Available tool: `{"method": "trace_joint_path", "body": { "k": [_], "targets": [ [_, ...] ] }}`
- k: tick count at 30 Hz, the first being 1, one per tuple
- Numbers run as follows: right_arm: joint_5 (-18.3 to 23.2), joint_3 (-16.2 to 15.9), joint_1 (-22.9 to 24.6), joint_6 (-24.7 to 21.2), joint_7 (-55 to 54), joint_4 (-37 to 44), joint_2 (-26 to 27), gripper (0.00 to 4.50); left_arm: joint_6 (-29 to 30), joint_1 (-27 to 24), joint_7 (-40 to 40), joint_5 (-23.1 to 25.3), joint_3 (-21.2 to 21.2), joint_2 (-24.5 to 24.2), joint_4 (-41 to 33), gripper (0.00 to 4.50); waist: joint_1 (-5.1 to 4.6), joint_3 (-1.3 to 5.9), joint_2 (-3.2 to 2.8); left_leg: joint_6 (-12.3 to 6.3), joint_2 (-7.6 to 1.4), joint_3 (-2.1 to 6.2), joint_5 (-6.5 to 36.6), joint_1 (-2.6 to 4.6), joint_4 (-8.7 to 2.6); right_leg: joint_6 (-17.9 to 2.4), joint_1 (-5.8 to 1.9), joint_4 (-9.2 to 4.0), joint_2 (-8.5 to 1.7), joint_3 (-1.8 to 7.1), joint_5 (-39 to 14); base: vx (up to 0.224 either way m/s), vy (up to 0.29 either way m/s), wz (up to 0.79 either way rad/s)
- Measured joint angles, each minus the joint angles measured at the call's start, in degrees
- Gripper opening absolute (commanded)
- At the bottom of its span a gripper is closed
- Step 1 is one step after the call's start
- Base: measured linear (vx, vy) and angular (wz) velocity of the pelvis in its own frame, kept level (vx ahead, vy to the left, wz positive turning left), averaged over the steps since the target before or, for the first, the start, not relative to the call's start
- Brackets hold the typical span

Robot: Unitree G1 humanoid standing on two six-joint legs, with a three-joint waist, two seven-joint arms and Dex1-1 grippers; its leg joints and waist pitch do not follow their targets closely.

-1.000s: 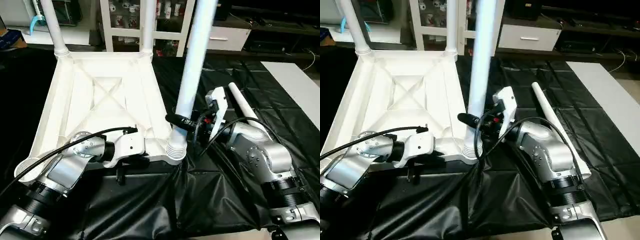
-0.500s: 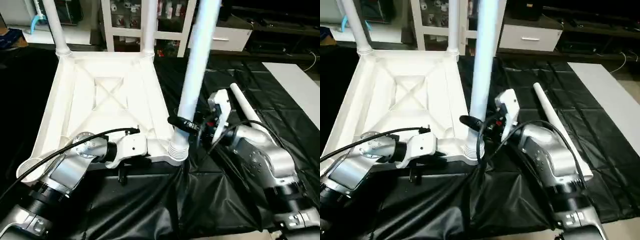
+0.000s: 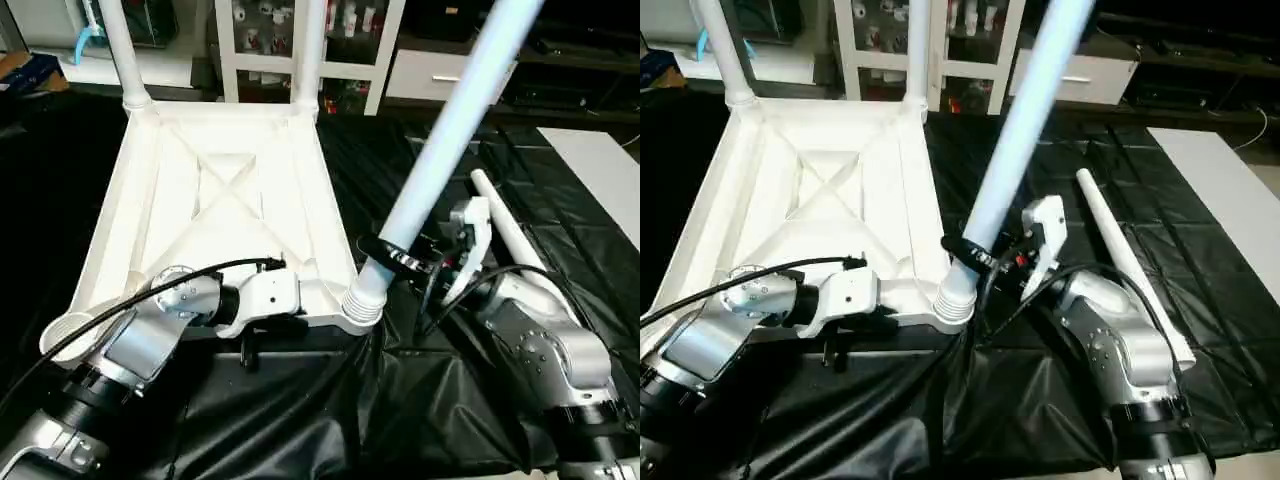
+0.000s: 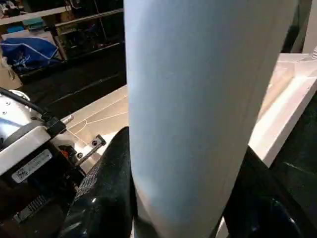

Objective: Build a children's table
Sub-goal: Insert table leg to table base

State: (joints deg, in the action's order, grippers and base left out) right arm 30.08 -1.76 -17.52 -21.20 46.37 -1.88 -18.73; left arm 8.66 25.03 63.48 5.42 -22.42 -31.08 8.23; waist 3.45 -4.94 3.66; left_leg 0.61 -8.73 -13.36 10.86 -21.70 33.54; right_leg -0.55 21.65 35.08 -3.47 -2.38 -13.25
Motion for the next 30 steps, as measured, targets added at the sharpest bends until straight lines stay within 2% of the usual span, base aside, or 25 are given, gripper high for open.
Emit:
{"method": "trace_joint_path", "body": {
  "k": [8, 13, 19, 25, 30],
  "targets": [
    [-2.9, -3.0, 2.6, 0.6, 0.5, 5.7, -4.1, 1.80, -0.1, 0.0, -0.1, 0.0, 0.1, -0.1, 0.3, 0.07, -0.22, 0.01, 0.01, 0.00, 0.00, 0.01, 0.0, 0.01, -0.02, 0.2, 0.00, -0.03, 0.00, 0.01, -0.1, 0.000, 0.000, 0.00],
    [-3.5, -3.4, 2.7, 0.4, 1.1, 6.3, -4.6, 1.80, -0.1, 0.0, 0.0, 0.0, 0.1, -0.2, 0.3, 0.07, -0.26, 0.03, 0.05, 0.00, 0.00, 0.01, 0.0, 0.02, -0.03, 0.2, 0.00, -0.06, 0.00, 0.01, -0.1, 0.000, 0.000, 0.00],
    [-4.3, -5.4, -0.9, 0.4, 1.1, 3.6, -4.4, 1.80, -0.1, 0.0, -0.1, 0.0, 0.3, -0.5, 0.5, 0.07, -0.64, 0.05, 0.13, 0.01, 0.00, 0.04, 0.0, 0.10, -0.02, 0.2, 0.00, -0.06, 0.00, 0.01, -0.1, 0.000, 0.000, 0.00],
    [-5.8, -7.0, -5.5, 0.4, 1.5, -0.9, -2.6, 1.80, 0.1, -0.1, -0.3, 0.1, 0.9, -0.7, 1.0, 0.07, -1.49, -0.06, 0.43, 0.02, 0.00, 0.15, 0.0, 0.21, 0.01, 0.3, 0.07, -0.15, -0.01, 0.02, -0.2, 0.000, 0.000, 0.00],
    [-6.0, -7.2, -5.6, 0.4, 1.7, -1.6, -2.5, 1.79, 0.3, -0.1, -0.4, 0.8, 1.1, -1.0, 0.9, 0.02, -1.49, -0.06, 0.85, 0.03, 0.00, 0.24, 0.0, 0.31, 0.00, 0.3, 0.08, -0.42, -0.02, 0.02, -0.2, 0.000, 0.000, 0.00]
  ]
}}
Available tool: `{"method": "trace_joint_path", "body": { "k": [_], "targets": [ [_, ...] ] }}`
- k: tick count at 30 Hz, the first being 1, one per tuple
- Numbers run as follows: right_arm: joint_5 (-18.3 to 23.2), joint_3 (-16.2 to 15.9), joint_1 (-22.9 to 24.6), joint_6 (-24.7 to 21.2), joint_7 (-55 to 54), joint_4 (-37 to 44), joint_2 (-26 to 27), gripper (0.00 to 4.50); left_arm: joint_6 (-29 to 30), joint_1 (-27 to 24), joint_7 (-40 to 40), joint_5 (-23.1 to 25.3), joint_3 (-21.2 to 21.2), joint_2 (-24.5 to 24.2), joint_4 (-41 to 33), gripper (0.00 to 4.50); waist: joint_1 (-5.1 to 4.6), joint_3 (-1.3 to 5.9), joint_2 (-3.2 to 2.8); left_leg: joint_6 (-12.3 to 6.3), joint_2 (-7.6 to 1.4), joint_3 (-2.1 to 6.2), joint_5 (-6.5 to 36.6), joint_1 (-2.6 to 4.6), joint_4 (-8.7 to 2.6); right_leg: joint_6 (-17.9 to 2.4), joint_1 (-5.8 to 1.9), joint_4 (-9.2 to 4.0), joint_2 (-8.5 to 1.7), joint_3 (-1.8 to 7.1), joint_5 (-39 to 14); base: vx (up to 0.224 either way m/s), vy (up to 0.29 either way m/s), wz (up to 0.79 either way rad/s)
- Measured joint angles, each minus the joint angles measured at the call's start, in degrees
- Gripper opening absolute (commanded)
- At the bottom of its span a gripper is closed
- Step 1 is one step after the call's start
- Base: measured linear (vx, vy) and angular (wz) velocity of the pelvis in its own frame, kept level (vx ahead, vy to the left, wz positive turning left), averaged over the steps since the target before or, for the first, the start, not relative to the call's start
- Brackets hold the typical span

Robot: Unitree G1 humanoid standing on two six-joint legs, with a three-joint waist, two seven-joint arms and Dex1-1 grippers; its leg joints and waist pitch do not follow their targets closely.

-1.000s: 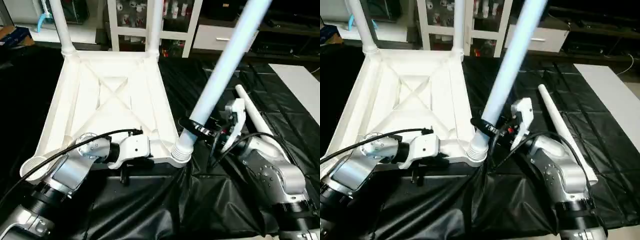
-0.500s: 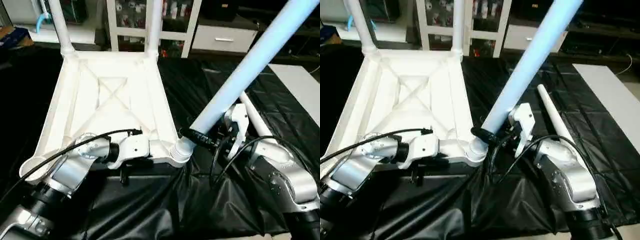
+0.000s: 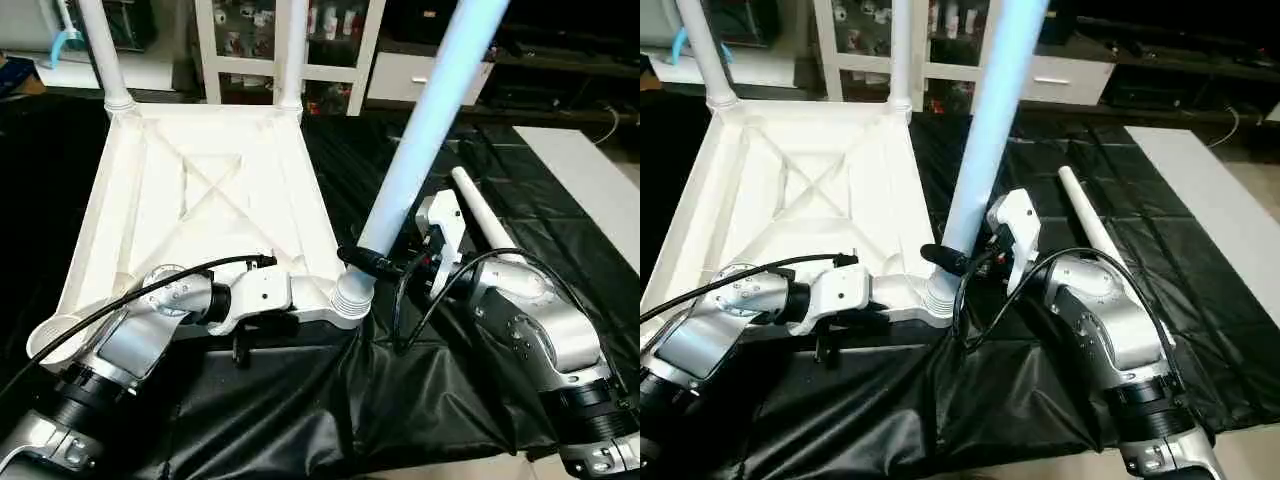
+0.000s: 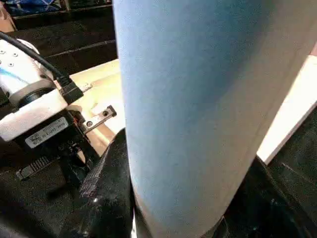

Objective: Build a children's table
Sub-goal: Insert table leg to table base

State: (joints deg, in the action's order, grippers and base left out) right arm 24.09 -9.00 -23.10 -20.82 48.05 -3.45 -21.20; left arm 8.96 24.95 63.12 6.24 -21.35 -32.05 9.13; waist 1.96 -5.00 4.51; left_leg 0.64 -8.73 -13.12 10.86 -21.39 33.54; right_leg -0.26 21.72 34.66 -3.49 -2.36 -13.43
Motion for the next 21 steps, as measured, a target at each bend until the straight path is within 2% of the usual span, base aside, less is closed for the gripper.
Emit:
{"method": "trace_joint_path", "body": {
  "k": [6, 21],
  "targets": [
    [0.2, 0.1, 0.6, 0.0, 0.2, 0.2, -0.2, 1.78, 0.7, -0.1, 0.2, 0.0, 0.0, 0.0, -0.6, 0.00, 0.04, 0.02, 0.00, 0.00, 0.10, 0.01, 0.0, 0.01, -0.32, 0.0, -0.03, -0.62, 0.00, 0.05, 0.0, 0.000, 0.000, 0.00],
    [0.4, 1.7, 0.9, -0.5, -4.5, 0.0, 2.5, 1.77, 3.4, -0.1, -0.4, 0.1, 0.3, 1.0, -0.7, 0.00, 0.05, -0.09, -0.18, 0.01, 0.13, 0.01, 0.0, 0.25, -0.44, -0.1, -0.07, -0.63, -0.02, 0.09, 0.0, 0.000, 0.000, 0.00]
  ]
}}
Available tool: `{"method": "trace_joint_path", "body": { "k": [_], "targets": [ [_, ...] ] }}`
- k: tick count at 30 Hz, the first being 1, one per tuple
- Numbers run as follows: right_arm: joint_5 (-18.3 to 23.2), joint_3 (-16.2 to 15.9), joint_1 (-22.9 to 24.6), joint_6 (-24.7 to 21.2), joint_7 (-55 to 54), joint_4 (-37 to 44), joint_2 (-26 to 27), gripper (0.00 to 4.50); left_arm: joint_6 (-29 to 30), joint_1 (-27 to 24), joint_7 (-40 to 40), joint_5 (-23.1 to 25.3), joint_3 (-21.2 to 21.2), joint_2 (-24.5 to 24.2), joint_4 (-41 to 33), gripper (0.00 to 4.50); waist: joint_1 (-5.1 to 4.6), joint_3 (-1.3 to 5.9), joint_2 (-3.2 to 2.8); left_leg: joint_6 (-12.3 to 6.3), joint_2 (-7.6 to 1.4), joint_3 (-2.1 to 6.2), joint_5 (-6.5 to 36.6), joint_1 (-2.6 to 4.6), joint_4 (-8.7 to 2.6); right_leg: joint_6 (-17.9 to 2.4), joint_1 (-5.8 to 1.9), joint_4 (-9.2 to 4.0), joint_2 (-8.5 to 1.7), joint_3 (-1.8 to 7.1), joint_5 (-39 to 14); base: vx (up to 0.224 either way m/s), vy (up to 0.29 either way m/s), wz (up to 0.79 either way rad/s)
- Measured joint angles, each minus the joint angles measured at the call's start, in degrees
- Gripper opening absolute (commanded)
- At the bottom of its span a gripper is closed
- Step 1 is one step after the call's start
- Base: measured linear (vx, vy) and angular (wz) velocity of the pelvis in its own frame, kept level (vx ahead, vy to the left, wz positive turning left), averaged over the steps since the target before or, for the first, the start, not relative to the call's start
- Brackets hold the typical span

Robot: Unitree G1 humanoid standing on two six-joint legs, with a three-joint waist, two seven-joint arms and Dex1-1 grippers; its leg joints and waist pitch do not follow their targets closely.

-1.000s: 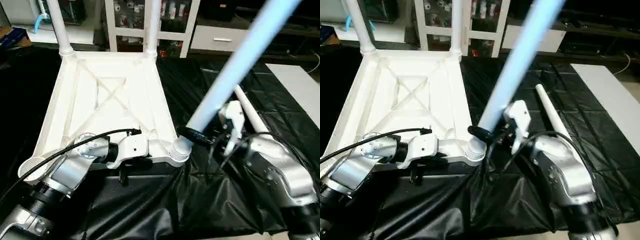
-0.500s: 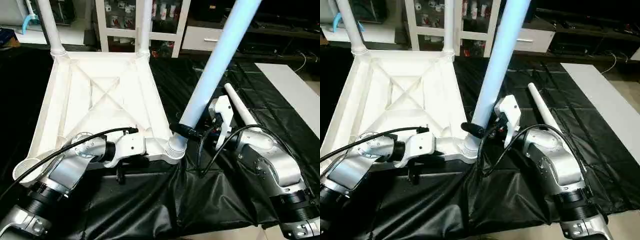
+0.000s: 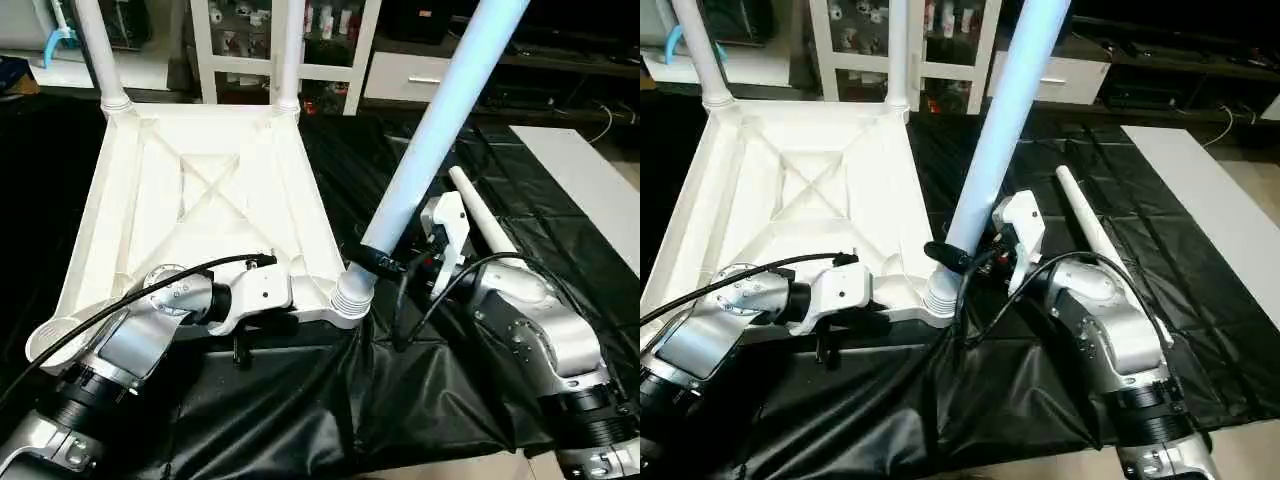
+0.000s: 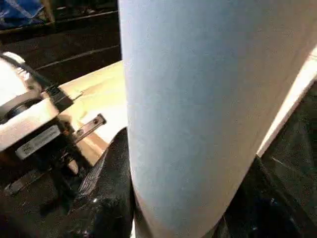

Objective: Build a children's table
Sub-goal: Insert table leg to table base

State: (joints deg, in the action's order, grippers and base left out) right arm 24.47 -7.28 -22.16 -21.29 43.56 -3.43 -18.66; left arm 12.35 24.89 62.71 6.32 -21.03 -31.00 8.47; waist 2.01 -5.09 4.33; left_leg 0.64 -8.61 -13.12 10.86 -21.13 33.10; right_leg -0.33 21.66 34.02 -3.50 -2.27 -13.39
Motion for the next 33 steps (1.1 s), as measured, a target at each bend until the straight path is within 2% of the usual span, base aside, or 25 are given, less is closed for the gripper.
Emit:
{"method": "trace_joint_path", "body": {
  "k": [4, 7, 9, 11, 13, 15, 17, 21, 23, 29, 33],
  "targets": [
    [-1.0, 0.0, 0.0, 0.0, -4.3, 0.0, 1.4, 1.77, 2.4, 0.2, -1.9, 1.0, 0.0, 0.7, -0.4, 0.00, -0.31, -0.13, -0.14, 0.01, 0.01, 0.17, 0.0, 0.05, 0.00, 0.0, 0.11, -0.36, 0.00, -0.05, 0.0, 0.000, 0.000, 0.00],
    [-3.9, 0.0, -0.3, 0.5, -10.0, -0.2, 3.9, 1.77, 7.1, 0.9, -4.7, 2.4, -0.2, 2.7, -1.1, 0.00, -0.59, -0.18, -0.06, 0.01, 0.03, 0.36, 0.0, 0.06, -0.08, 0.0, 0.21, -0.84, 0.01, -0.17, 0.0, -0.012, 0.011, -0.07],
    [-6.0, 0.1, -1.1, 1.8, -15.8, -1.9, 6.3, 1.77, 12.4, 1.9, -7.7, 3.6, -0.2, 5.7, -1.3, 0.00, -1.03, -0.25, 0.06, 0.02, 0.17, 0.40, 0.0, 0.07, -0.12, 0.0, 0.31, -1.04, -0.04, -0.11, 0.0, 0.000, 0.000, 0.00],
    [-7.3, 0.1, -2.4, 2.9, -20.8, -4.2, 7.8, 1.77, 16.5, 2.8, -10.9, 4.7, -0.3, 8.6, -1.3, 0.00, -1.87, -0.39, 0.16, 0.02, 0.38, 0.43, 0.0, 0.07, -0.12, 0.0, 0.37, -1.19, -0.20, -0.05, 0.0, 0.000, 0.000, 0.00],
    [-7.9, 0.7, -4.0, 3.6, -26.5, -6.7, 9.7, 1.77, 20.5, 3.7, -14.4, 5.3, -0.3, 11.7, -0.8, 0.00, -2.09, -0.51, 0.04, 0.01, 0.52, 0.55, 0.0, 0.08, -0.12, 0.0, 0.37, -1.45, -0.29, -0.07, 0.0, 0.000, 0.000, 0.00],
    [-9.0, 2.1, -7.3, 5.9, -35.1, -11.9, 13.1, 1.77, 25.0, 5.6, -19.7, 6.2, 0.1, 16.3, 1.1, 0.00, -2.78, -0.66, -0.04, 0.01, 0.76, 0.79, 0.0, 0.04, -0.13, 0.0, 0.37, -1.80, -0.47, -0.22, 0.0, 0.000, 0.000, 0.00],
    [-9.5, 2.4, -9.2, 7.8, -40.6, -14.8, 14.4, 1.77, 27.2, 6.9, -22.7, 6.7, 0.1, 19.1, 1.9, 0.00, -3.50, -0.92, -0.09, 0.01, 0.99, 0.93, 0.0, -0.08, -0.17, 0.0, 0.47, -2.15, -0.81, -0.51, 0.0, -0.026, 0.050, -0.12],
    [-11.8, 2.7, -12.0, 11.7, -50.9, -19.9, 17.7, 1.77, 27.7, 8.9, -27.0, 7.3, 0.1, 22.1, 5.0, 0.00, -3.64, -0.99, -0.05, 0.00, 1.08, 1.04, 0.0, -0.18, -0.18, 0.0, 0.70, -2.28, -0.87, -0.57, 0.0, -0.005, 0.013, -0.03],
    [-13.0, 2.7, -12.3, 12.9, -53.1, -20.6, 18.6, 1.77, 27.8, 9.0, -27.7, 7.4, 0.1, 22.4, 5.1, 0.00, -3.40, -1.00, -0.02, 0.00, 1.08, 1.06, 0.0, -0.34, -0.19, 0.0, 0.99, -2.27, -0.87, -0.56, 0.0, 0.000, 0.000, 0.00],
    [-13.6, 2.7, -13.9, 15.7, -54.3, -22.9, 19.0, 1.77, 29.0, 9.7, -28.6, 7.2, 0.1, 22.4, 4.8, 0.00, -3.22, -0.92, 0.12, -0.01, 1.08, 0.85, 0.0, -0.87, -0.11, -0.6, 1.27, -2.10, -0.87, -0.33, 0.9, 0.000, 0.000, 0.00],
    [-13.6, 2.4, -15.0, 18.5, -54.3, -25.5, 19.0, 1.77, 29.3, 10.0, -29.2, 7.0, 0.1, 22.4, 4.8, 0.00, -3.16, -0.95, 0.35, -0.03, 1.06, 0.49, 0.0, -0.91, 0.13, -0.5, 1.50, -1.98, -0.96, -0.02, 2.8, 0.000, 0.000, 0.00]
  ]
}}
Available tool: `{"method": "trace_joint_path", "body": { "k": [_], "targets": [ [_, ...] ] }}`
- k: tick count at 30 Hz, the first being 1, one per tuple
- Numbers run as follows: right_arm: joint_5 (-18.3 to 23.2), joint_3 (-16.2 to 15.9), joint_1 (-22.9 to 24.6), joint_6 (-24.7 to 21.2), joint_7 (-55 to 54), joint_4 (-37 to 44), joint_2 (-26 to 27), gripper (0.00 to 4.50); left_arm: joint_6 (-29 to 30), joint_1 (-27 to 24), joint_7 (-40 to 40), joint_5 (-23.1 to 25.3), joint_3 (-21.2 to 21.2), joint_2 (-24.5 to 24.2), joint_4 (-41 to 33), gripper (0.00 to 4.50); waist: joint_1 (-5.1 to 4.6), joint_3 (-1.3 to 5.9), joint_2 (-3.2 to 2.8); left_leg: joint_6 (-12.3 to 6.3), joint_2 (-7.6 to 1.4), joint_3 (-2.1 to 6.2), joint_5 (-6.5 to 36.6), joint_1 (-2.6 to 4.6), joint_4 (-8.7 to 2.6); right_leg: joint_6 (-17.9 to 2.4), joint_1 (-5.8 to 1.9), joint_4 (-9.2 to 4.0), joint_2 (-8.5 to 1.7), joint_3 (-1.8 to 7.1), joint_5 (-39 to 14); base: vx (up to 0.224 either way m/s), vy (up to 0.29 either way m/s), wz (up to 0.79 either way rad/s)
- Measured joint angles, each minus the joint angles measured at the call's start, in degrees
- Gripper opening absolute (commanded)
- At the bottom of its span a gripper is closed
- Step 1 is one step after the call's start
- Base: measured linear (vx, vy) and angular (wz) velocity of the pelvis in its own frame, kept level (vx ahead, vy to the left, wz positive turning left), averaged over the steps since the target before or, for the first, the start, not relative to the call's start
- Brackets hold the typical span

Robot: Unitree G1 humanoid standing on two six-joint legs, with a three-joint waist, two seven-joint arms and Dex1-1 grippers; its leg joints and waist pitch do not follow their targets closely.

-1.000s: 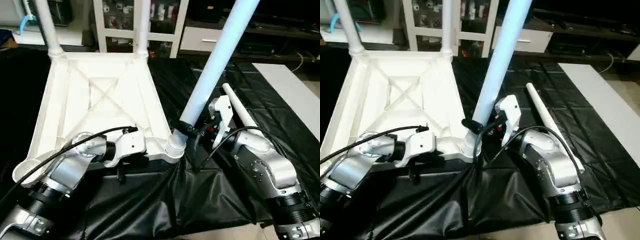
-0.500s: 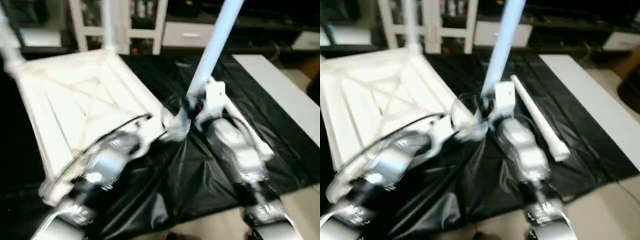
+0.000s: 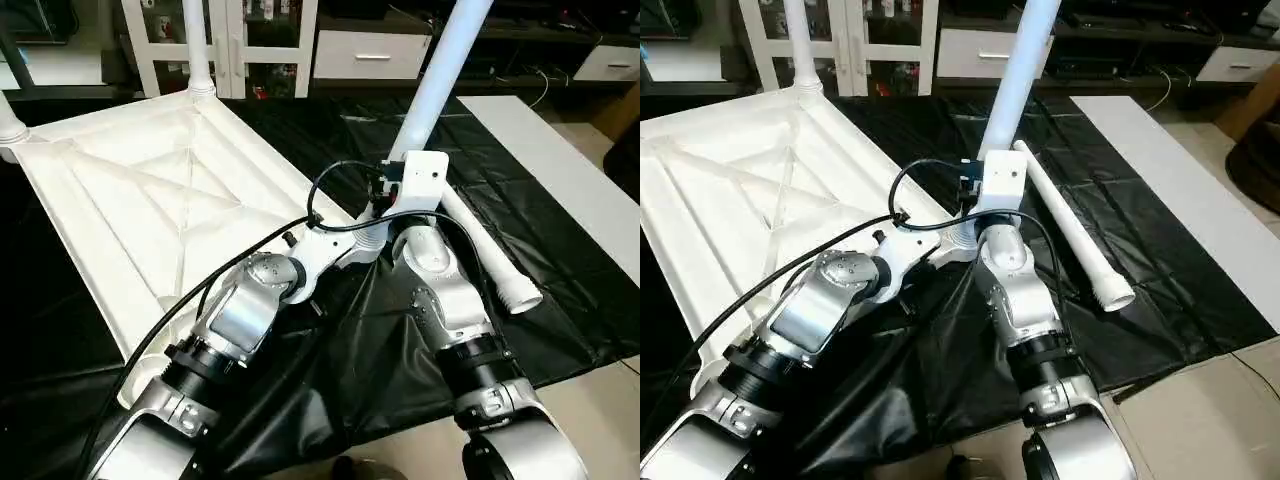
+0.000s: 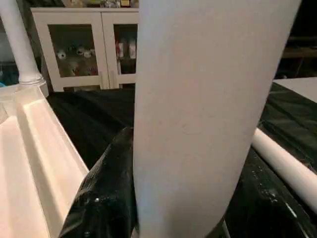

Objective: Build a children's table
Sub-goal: Insert table leg to table base

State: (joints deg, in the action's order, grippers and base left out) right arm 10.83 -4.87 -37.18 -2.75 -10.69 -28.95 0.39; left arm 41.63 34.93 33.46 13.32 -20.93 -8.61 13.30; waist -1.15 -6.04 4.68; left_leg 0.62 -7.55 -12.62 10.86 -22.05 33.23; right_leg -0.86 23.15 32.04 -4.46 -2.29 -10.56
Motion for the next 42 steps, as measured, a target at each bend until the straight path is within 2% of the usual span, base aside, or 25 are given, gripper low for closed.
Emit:
{"method": "trace_joint_path", "body": {
  "k": [1, 2, 6, 8, 10, 11, 16, 20, 22, 24, 26, 34, 38, 39, 42],
  "targets": [
    [0.0, 0.0, -0.3, 0.6, 0.0, -0.6, 0.1, 1.77, 0.0, 0.1, -0.1, 0.0, 0.0, 0.0, 0.0, 0.00, 0.01, 0.00, 0.00, 0.00, -0.02, 0.01, 0.0, -0.01, -0.05, 0.0, 0.05, 0.01, 0.00, -0.04, 0.0, 0.000, 0.000, 0.00],
    [0.0, 0.0, -0.6, 1.0, 0.0, -1.0, 0.1, 2.33, 0.1, 0.2, -0.1, -0.1, 0.1, 0.0, 0.0, 0.00, 0.01, 0.00, 0.00, 0.00, -0.04, 0.02, 0.0, -0.03, -0.10, 0.2, 0.12, 0.01, 0.01, -0.06, 0.2, 0.000, 0.000, 0.00],
    [-1.0, 1.1, -0.8, 1.8, -0.4, -3.6, -0.9, 2.54, 0.6, 0.2, -0.1, -1.2, 0.1, 0.0, -0.7, 0.00, 0.23, 0.02, 0.04, 0.00, -0.10, 0.01, 0.0, -0.12, -0.10, 0.3, 0.18, 0.08, 0.03, -0.09, 0.7, 0.000, 0.000, 0.00],
    [-0.1, 2.5, -0.7, 2.2, -0.1, -3.9, -1.1, 2.94, 0.7, 0.1, -0.1, -1.9, 0.2, -0.2, -1.2, 0.00, 0.30, 0.01, 0.00, -0.06, -0.10, -0.21, 0.0, -0.17, -0.07, 0.5, 0.21, 0.08, 0.01, 0.10, 1.5, 0.000, 0.000, 0.00],
    [-0.1, 2.8, -0.6, 2.1, 0.2, -3.9, -1.7, 3.01, 0.7, 0.1, 0.0, -2.0, 0.2, -0.4, -1.5, 0.00, 0.36, 0.04, 0.05, -0.43, -0.18, -0.20, -0.2, -0.20, -0.08, 0.4, 0.22, 0.15, 0.03, 0.00, 1.9, 0.000, 0.000, 0.00],
    [-0.1, 3.1, -0.6, 2.1, 0.7, -4.1, -1.8, 3.19, 0.7, 0.1, 0.0, -2.2, 0.3, -0.8, -1.8, 0.00, 0.33, 0.04, 0.04, -0.43, -0.20, -0.20, -0.2, -0.23, -0.10, 0.5, 0.31, 0.22, 0.04, -0.01, 2.0, 0.000, 0.000, 0.00],
    [0.0, 3.2, -0.6, 2.2, 2.5, -4.2, -2.8, 3.54, 0.7, 0.1, 0.0, -2.3, 0.7, -1.4, -2.5, 0.00, 0.32, 0.04, 0.05, -0.57, -0.35, -0.23, -0.3, -0.47, -0.09, 0.7, 0.82, 0.79, 0.14, -0.05, 1.8, 0.000, 0.000, 0.00],
    [-0.4, 3.0, -0.5, 2.2, 3.9, -4.2, -3.1, 3.90, 0.7, 0.1, -0.1, -2.4, 1.0, -2.2, -2.5, 0.00, 0.09, 0.04, 0.05, -0.58, -0.49, -0.24, -0.4, -0.46, 0.08, 0.7, 0.88, 1.03, 0.20, -0.11, 1.7, 0.000, 0.000, 0.00],
    [-0.5, 2.9, -0.3, 2.4, 5.0, -4.1, -3.4, 3.42, 0.7, 0.1, -0.1, -2.4, 1.3, -2.5, -2.5, 0.00, -0.13, 0.04, 0.05, -0.57, -0.53, -0.24, -0.4, -0.46, 0.18, 0.7, 0.88, 1.04, 0.20, -0.14, 1.8, 0.000, 0.000, 0.00],
    [-0.7, 1.8, -0.1, 2.8, 5.9, -3.6, -3.1, 3.45, 0.8, 0.1, -0.2, -2.5, 1.4, -2.5, -2.4, 0.00, -0.15, 0.04, 0.05, -0.57, -0.57, -0.22, -0.4, -0.47, 0.26, 0.7, 0.89, 1.05, 0.20, -0.20, 1.8, 0.000, 0.000, 0.00],
    [-1.7, 1.4, 0.0, 2.6, 6.2, -3.4, -3.1, 3.06, 0.8, 0.0, -0.2, -3.0, 1.4, -2.6, -2.4, 0.00, -0.02, 0.04, 0.05, -0.56, -0.58, -0.22, -0.4, -0.47, 0.31, 0.7, 0.87, 1.05, 0.20, -0.20, 1.8, 0.000, 0.000, 0.00],
    [-2.2, 0.2, 0.3, -0.2, 9.5, -1.2, -3.4, 2.64, 0.3, -0.1, 0.3, -3.8, 0.9, -3.5, -2.7, 0.00, 0.03, 0.04, 0.05, -0.59, -0.61, -0.23, -0.4, -0.47, 0.40, 0.6, 0.85, 1.15, 0.21, -0.22, 1.8, 0.000, 0.000, 0.00],
    [-1.5, 0.2, 0.9, -0.9, 11.0, 0.6, -3.4, 2.53, -3.2, -0.7, 2.0, -3.7, -1.0, -6.1, -3.0, 0.00, 0.22, 0.06, -0.02, -0.58, -0.66, -0.23, -0.4, -0.46, 0.53, 0.6, 0.83, 1.24, 0.22, -0.23, 1.8, 0.000, 0.000, 0.00],
    [-1.1, 0.2, 0.9, -1.6, 11.8, 1.5, -3.4, 2.48, -4.7, -1.0, 3.0, -3.7, -1.3, -7.3, -3.3, 0.45, 0.20, 0.05, -0.06, -0.58, -0.66, -0.23, -0.4, -0.46, 0.56, 0.6, 0.83, 1.25, 0.22, -0.23, 1.9, 0.000, 0.000, 0.00],
    [0.7, 0.4, 1.1, -3.6, 13.8, 3.6, -3.9, 2.39, -7.9, -2.1, 5.1, -4.1, -1.3, -10.1, -4.6, 0.56, 0.31, 0.05, -0.08, -0.57, -0.69, -0.24, -0.4, -0.48, 0.69, 0.5, 0.86, 1.40, 0.22, -0.23, 1.9, 0.000, 0.000, 0.00]
  ]
}}
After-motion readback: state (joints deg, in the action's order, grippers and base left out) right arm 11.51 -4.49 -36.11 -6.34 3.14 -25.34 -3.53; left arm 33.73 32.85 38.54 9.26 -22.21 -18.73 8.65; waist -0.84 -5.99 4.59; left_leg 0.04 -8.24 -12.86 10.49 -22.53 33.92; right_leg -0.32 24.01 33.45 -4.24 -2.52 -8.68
